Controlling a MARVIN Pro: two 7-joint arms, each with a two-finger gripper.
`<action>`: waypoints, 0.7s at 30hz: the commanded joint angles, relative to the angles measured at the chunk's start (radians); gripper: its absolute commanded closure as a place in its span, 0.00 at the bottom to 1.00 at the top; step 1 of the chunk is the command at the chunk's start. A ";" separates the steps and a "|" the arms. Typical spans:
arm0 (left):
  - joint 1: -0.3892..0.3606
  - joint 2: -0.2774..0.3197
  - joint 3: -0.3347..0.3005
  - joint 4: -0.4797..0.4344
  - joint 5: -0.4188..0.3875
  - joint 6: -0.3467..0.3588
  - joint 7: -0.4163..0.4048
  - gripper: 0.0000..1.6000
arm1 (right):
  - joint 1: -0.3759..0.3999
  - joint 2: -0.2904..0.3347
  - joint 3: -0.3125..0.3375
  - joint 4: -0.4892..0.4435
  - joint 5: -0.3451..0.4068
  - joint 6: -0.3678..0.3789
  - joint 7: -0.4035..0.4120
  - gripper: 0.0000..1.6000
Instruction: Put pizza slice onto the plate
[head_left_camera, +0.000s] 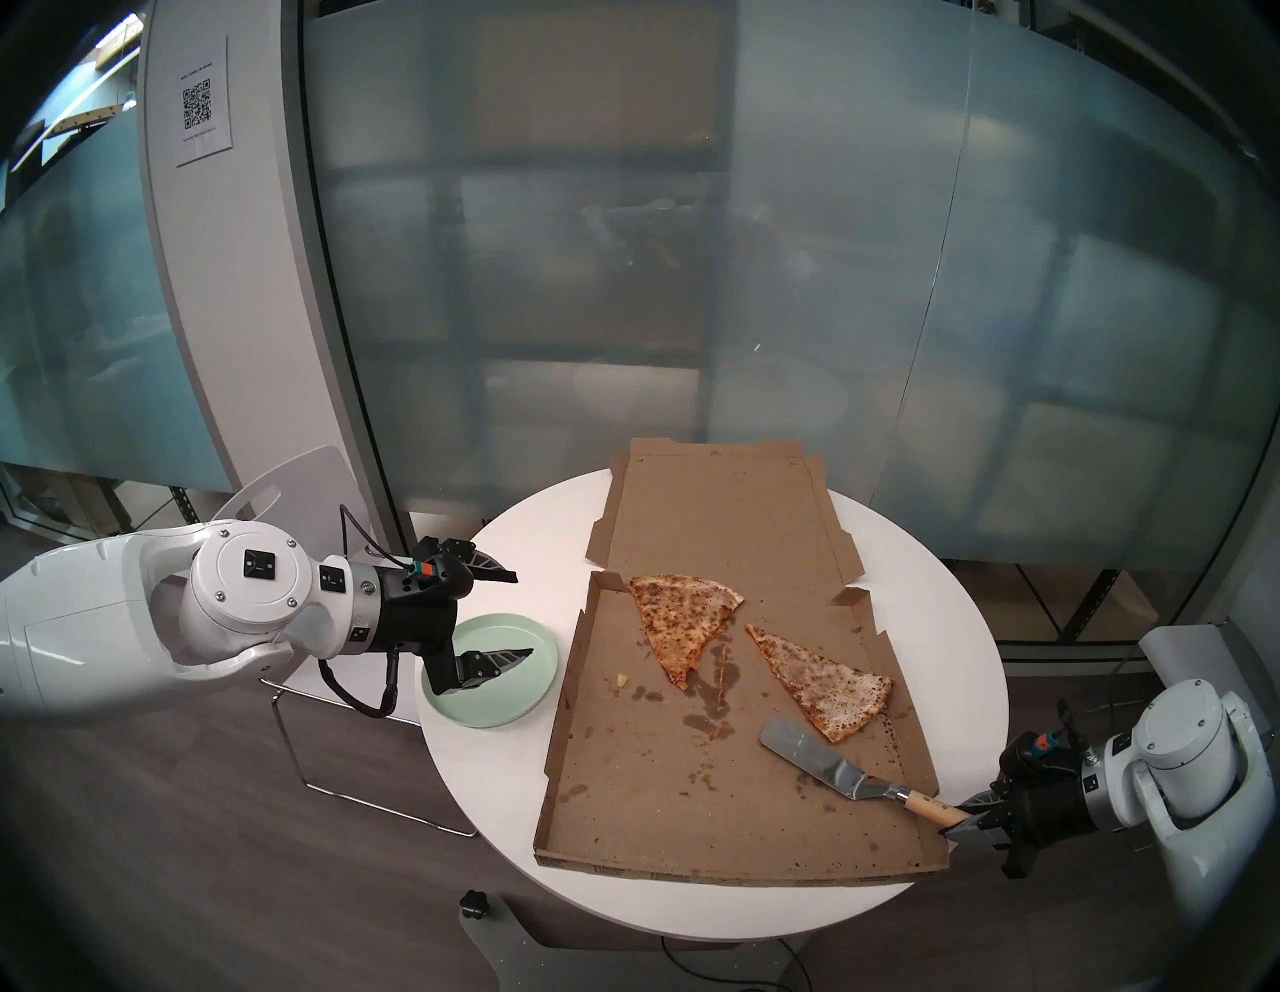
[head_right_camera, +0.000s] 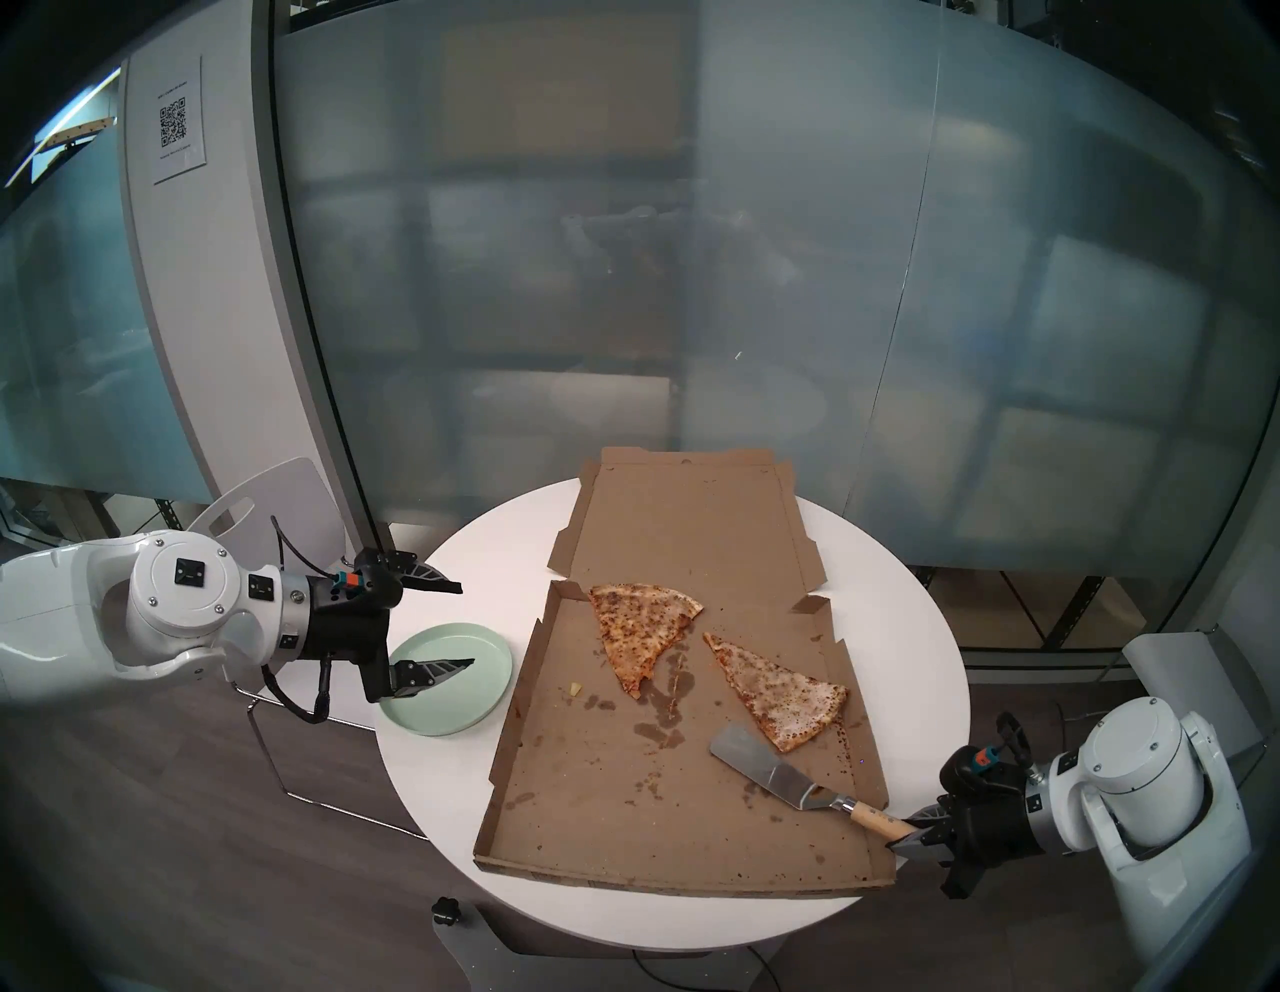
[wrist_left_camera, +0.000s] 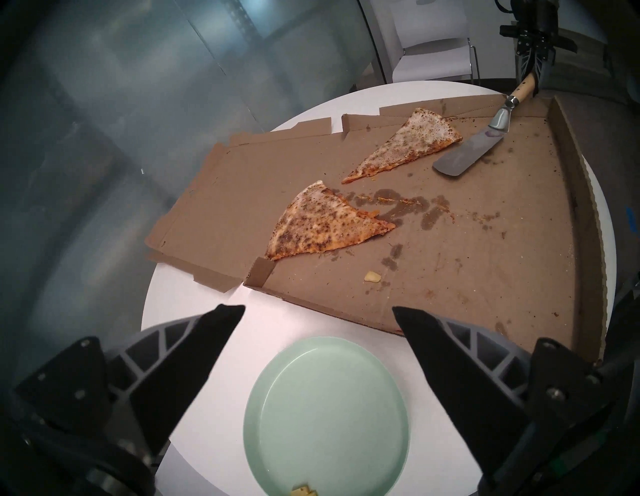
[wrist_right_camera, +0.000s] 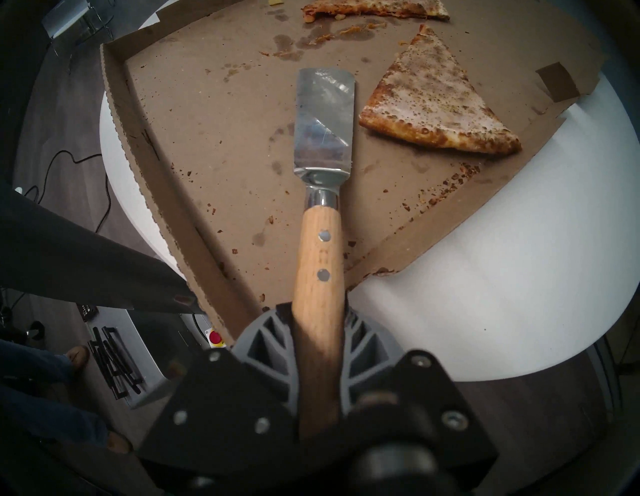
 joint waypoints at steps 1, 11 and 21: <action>-0.020 -0.044 -0.013 -0.001 0.021 0.001 -0.033 0.00 | -0.005 0.024 -0.011 -0.014 -0.006 0.018 0.011 1.00; -0.016 -0.102 0.002 0.011 0.059 0.010 -0.081 0.00 | 0.012 0.019 -0.037 -0.011 -0.017 0.035 -0.048 1.00; -0.028 -0.192 0.018 0.072 0.090 0.025 -0.216 0.00 | 0.031 0.023 -0.024 -0.024 -0.007 0.047 -0.049 1.00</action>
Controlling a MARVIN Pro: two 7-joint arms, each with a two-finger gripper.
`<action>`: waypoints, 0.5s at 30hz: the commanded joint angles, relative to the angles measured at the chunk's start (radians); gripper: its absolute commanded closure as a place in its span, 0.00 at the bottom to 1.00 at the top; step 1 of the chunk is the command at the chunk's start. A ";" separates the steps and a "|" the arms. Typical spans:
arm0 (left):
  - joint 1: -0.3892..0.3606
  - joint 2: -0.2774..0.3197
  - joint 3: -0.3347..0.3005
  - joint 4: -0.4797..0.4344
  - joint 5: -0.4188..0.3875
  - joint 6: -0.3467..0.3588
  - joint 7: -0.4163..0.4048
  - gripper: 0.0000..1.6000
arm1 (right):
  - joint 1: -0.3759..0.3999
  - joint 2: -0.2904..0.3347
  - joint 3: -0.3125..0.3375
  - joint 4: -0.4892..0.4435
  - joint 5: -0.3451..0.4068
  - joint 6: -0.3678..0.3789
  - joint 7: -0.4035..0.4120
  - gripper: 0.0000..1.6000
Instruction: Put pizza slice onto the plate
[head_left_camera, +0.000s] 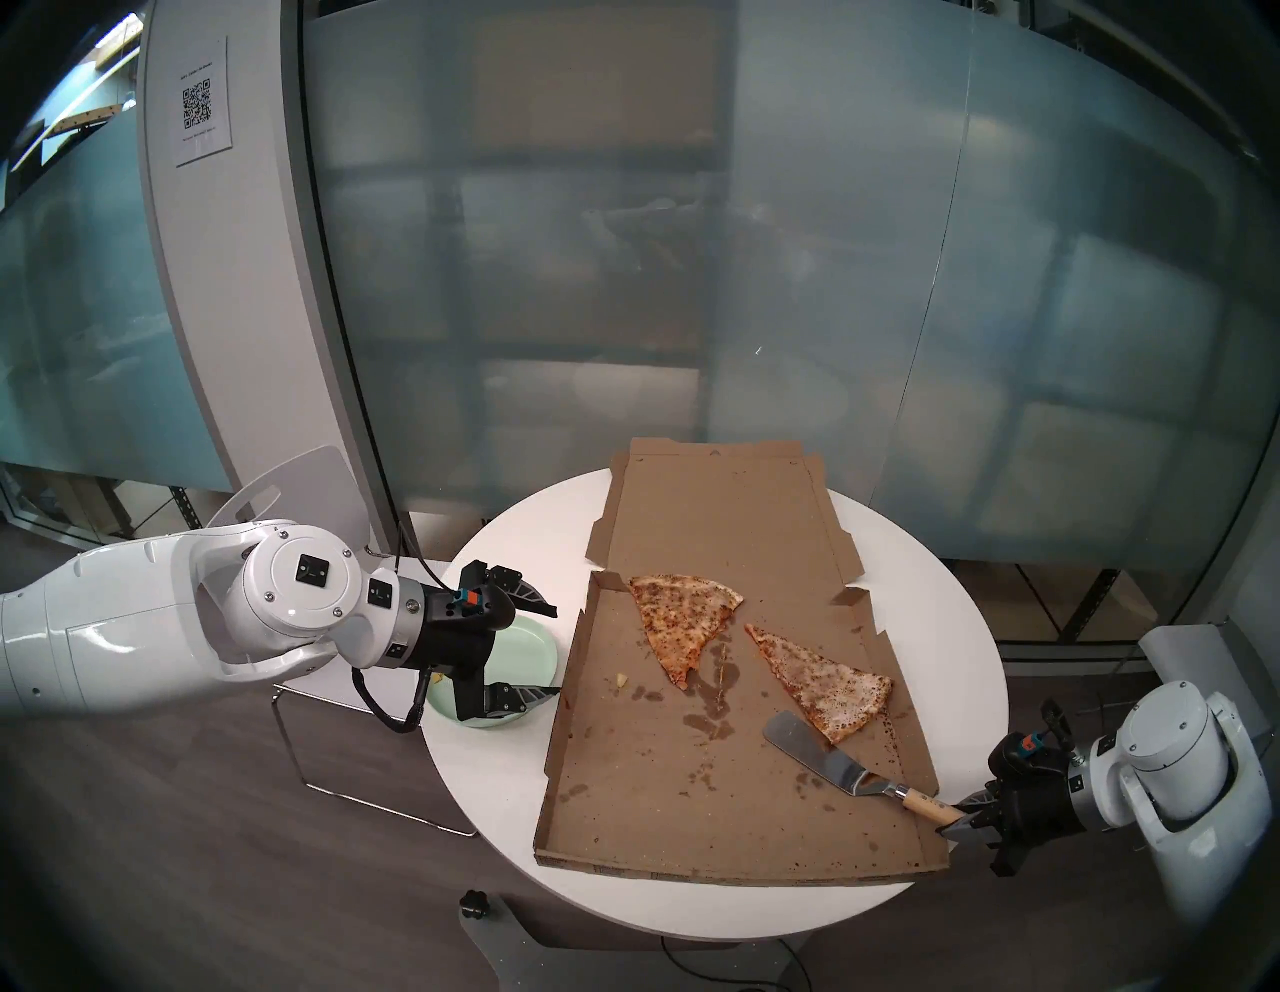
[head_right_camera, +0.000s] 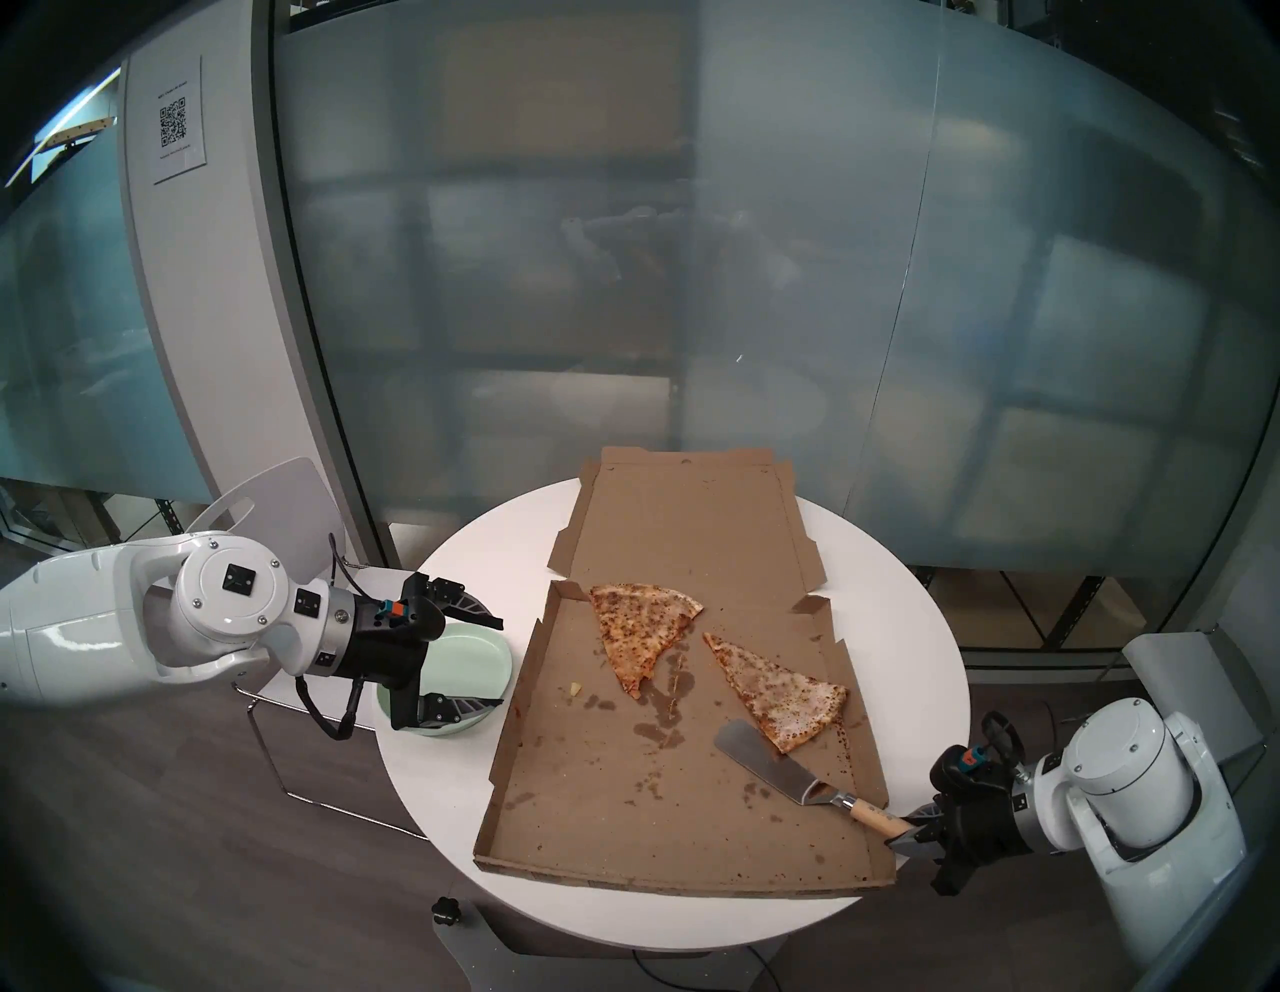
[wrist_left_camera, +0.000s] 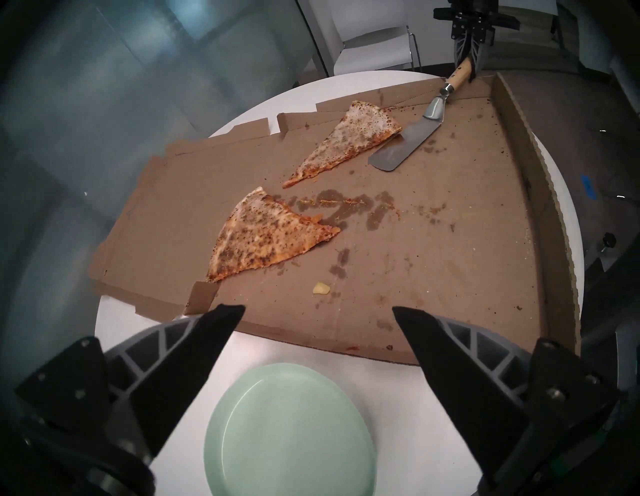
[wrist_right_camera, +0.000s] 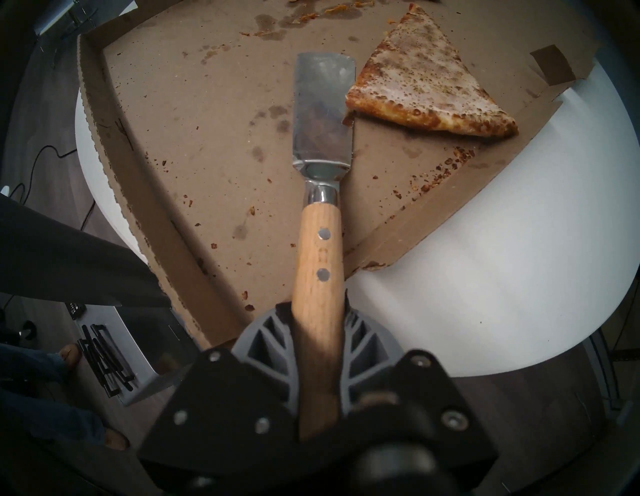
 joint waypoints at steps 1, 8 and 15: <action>-0.025 -0.086 -0.001 0.043 0.005 0.013 -0.091 0.00 | 0.020 0.009 0.013 -0.015 0.012 -0.001 0.006 1.00; -0.015 -0.142 0.015 0.087 0.027 0.028 -0.131 0.00 | 0.021 0.007 0.015 -0.011 0.012 0.004 -0.005 1.00; -0.006 -0.182 0.031 0.094 0.042 0.043 -0.144 0.00 | 0.020 -0.002 0.006 -0.012 0.005 0.015 -0.028 1.00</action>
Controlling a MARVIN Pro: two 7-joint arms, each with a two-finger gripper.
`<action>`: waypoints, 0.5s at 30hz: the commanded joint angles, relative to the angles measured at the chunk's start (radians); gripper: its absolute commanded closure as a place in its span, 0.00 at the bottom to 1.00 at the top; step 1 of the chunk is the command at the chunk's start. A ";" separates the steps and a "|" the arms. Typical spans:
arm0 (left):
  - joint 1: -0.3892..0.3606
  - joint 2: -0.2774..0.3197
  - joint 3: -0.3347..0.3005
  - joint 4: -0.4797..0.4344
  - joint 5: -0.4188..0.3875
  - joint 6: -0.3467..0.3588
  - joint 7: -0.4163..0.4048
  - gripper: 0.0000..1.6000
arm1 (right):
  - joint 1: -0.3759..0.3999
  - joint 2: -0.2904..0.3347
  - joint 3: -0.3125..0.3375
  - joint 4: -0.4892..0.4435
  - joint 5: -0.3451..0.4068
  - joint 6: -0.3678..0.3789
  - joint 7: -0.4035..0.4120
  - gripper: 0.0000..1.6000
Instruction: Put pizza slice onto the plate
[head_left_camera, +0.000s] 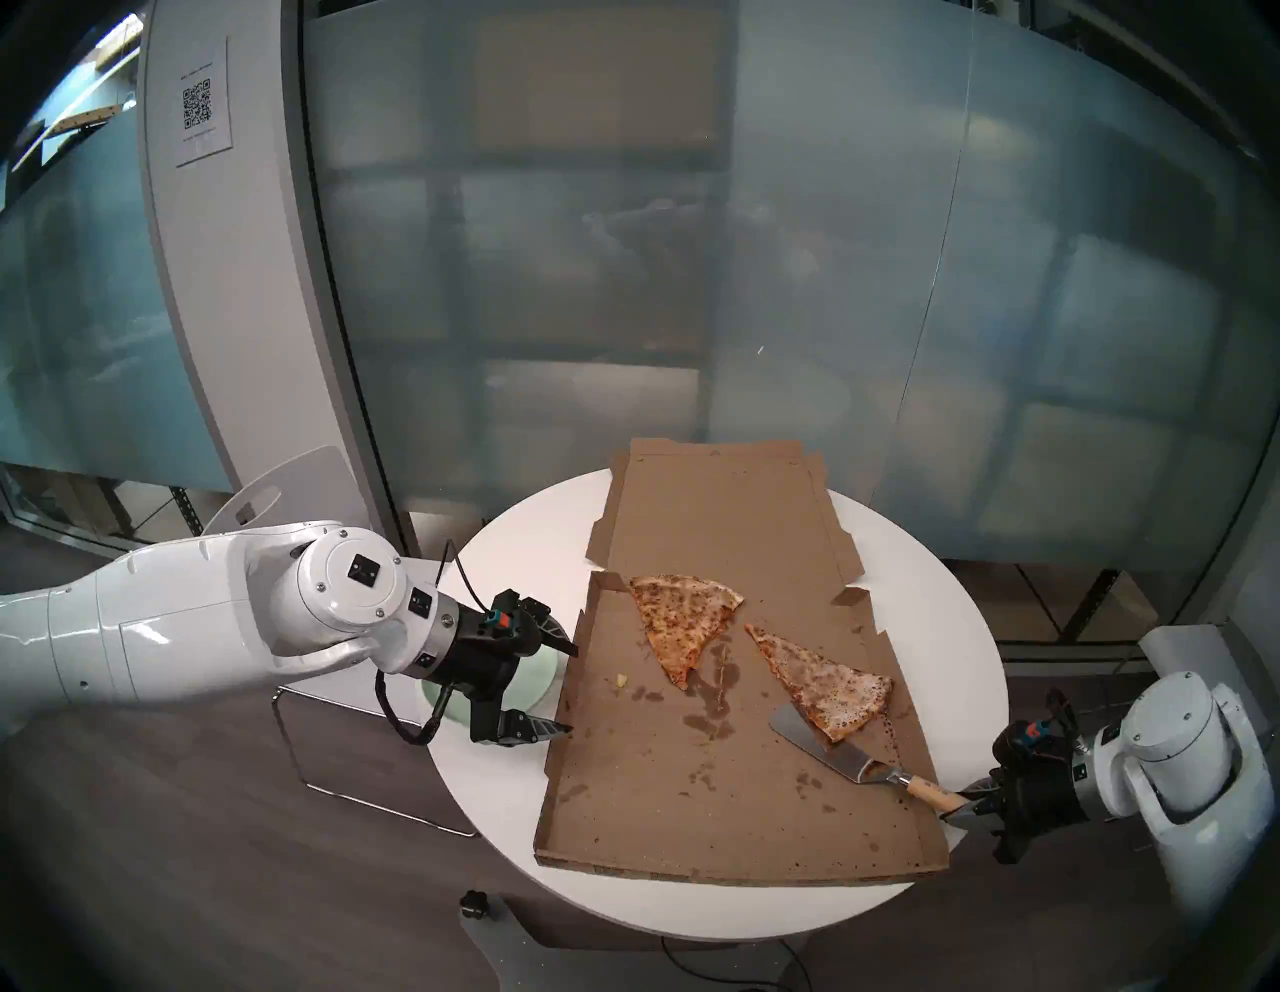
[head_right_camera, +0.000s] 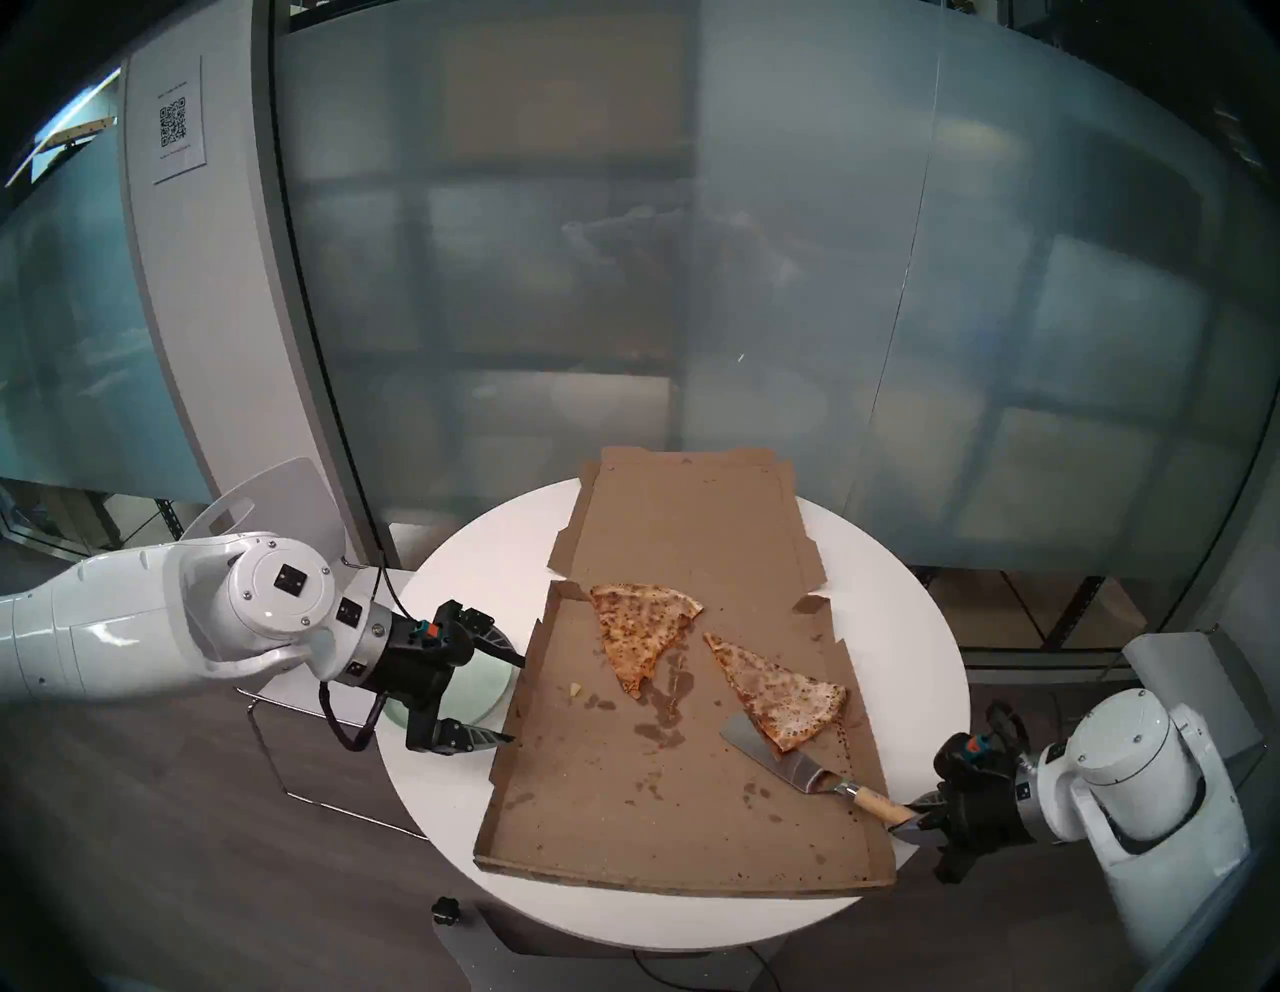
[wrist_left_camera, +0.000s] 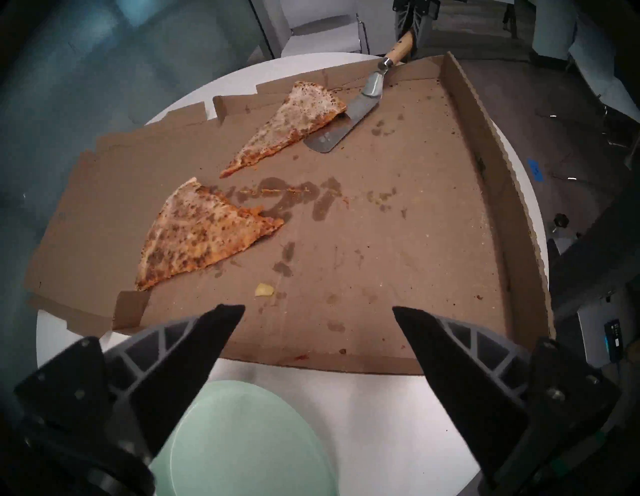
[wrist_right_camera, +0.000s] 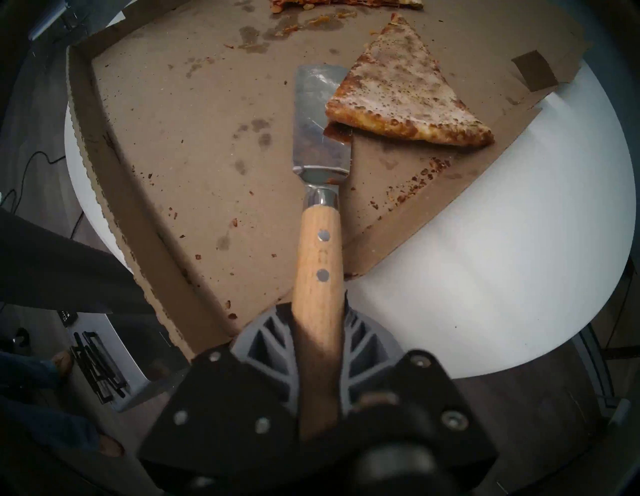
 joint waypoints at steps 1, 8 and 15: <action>0.002 -0.065 0.006 0.003 0.005 0.005 -0.008 0.00 | 0.009 -0.010 0.000 -0.013 -0.003 0.002 -0.017 1.00; 0.005 -0.100 0.022 0.010 0.028 0.015 -0.026 0.00 | 0.019 -0.031 -0.013 -0.019 -0.002 0.024 -0.041 1.00; 0.009 -0.140 0.048 0.026 0.052 0.033 -0.063 0.00 | 0.028 -0.045 -0.027 -0.032 -0.001 0.031 -0.057 1.00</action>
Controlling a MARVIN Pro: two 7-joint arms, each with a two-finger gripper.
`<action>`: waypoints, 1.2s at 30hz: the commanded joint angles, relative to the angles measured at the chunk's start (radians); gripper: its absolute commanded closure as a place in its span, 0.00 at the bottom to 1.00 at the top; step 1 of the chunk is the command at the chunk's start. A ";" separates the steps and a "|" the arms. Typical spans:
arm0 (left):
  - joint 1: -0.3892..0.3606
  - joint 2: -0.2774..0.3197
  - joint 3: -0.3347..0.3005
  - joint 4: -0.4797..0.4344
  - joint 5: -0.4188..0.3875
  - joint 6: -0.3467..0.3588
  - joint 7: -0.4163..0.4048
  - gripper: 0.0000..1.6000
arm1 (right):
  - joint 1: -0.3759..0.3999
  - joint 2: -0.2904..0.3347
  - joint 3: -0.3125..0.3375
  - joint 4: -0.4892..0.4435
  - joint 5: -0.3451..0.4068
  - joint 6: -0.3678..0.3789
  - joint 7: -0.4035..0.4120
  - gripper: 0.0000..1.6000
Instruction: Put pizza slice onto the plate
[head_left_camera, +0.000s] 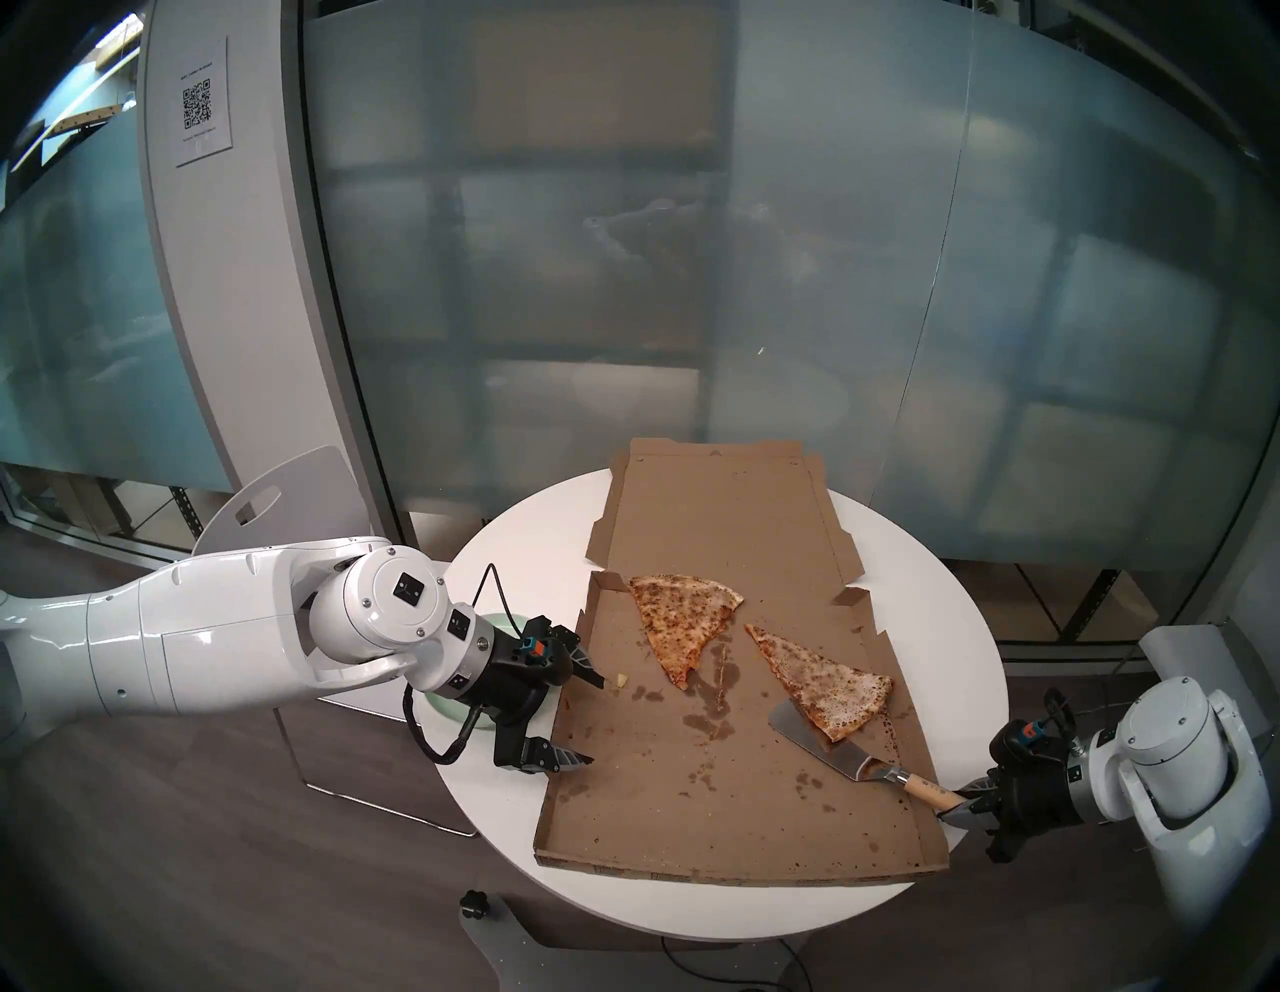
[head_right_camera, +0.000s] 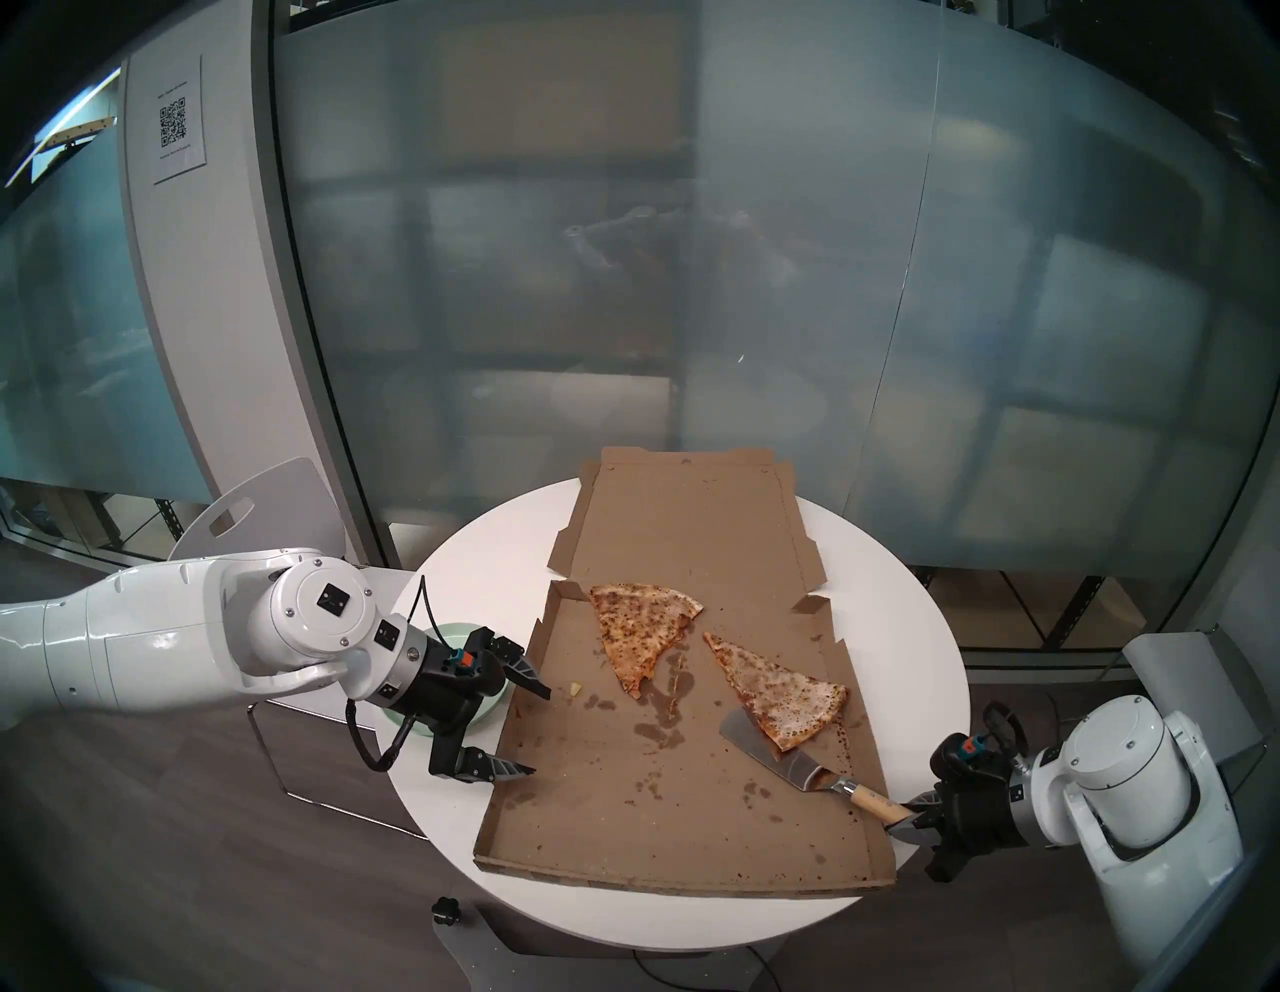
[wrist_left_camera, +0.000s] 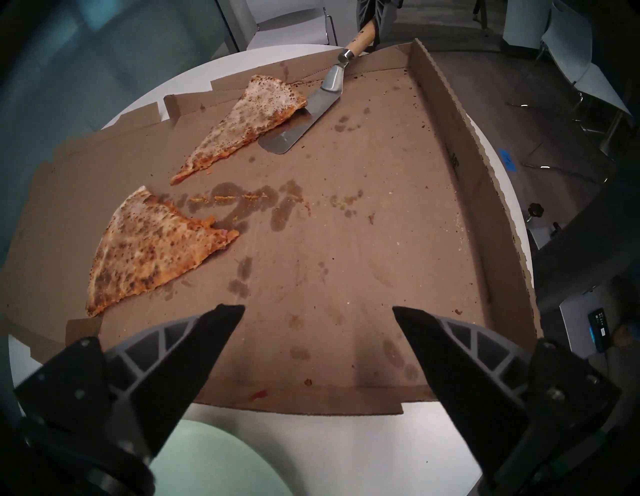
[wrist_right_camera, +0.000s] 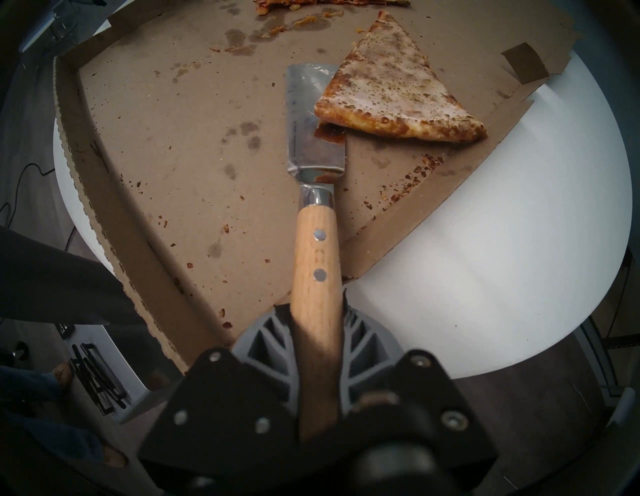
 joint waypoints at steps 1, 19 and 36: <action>-0.002 -0.058 0.014 0.012 0.005 0.014 -0.032 0.00 | 0.019 -0.013 -0.007 -0.029 0.001 0.003 -0.018 1.00; -0.005 -0.085 0.034 0.007 0.037 0.046 -0.069 0.00 | 0.007 -0.045 -0.028 -0.045 -0.016 0.002 -0.059 1.00; 0.005 -0.084 0.052 -0.027 0.067 0.063 -0.079 0.00 | 0.107 -0.039 -0.071 0.004 -0.030 0.035 -0.088 1.00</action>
